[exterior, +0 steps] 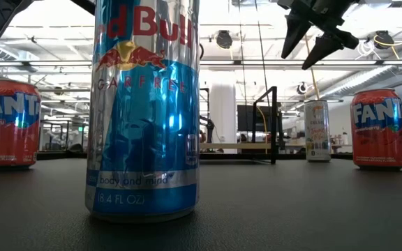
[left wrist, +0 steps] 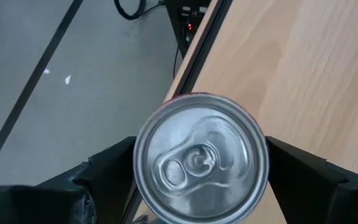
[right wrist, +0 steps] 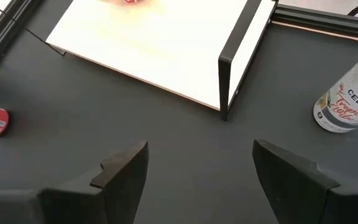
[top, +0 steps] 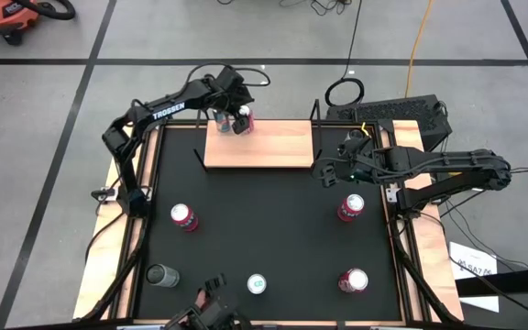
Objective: Place canned beverage on shelf
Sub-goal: Put the top red white soda can on the shelf, then put the top white yellow soda can on the shelf
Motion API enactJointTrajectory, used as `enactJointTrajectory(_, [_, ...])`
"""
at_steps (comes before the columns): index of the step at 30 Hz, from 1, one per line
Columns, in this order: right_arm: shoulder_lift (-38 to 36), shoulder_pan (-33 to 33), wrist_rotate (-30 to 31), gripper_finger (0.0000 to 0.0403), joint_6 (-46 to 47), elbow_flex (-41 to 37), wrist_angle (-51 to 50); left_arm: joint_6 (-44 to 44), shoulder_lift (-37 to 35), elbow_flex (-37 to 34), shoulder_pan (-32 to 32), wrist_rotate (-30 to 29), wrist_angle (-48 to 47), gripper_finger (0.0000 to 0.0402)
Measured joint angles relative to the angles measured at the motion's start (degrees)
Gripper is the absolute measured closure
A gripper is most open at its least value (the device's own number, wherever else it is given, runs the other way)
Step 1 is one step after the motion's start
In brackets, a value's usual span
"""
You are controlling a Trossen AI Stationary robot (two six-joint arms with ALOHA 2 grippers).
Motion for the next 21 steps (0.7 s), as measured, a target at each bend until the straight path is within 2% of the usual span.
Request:
enactJointTrajectory(5, [0.0, -0.4, 0.2, 0.0124, -1.1, 0.0, 0.5, 0.0, 0.0, 0.0, -0.2, -1.5, 0.2, 0.0074])
enactJointTrajectory(9, [0.0, -0.7, 0.2, 0.0124, -2.4, 0.0, 1.3, 0.0, -0.2, 2.6, -0.3, -1.6, -0.5, 0.0073])
enactJointTrajectory(16, [0.0, -0.8, 0.4, 0.0123, -3.9, 0.0, 2.8, 0.0, -0.7, 11.7, -1.3, -2.4, -3.3, 0.0073])
enactJointTrajectory(21, [0.0, -1.0, 1.6, 0.0123, -4.4, 0.0, 3.1, 0.0, -0.8, 19.6, -2.4, -2.4, -9.9, 0.0073])
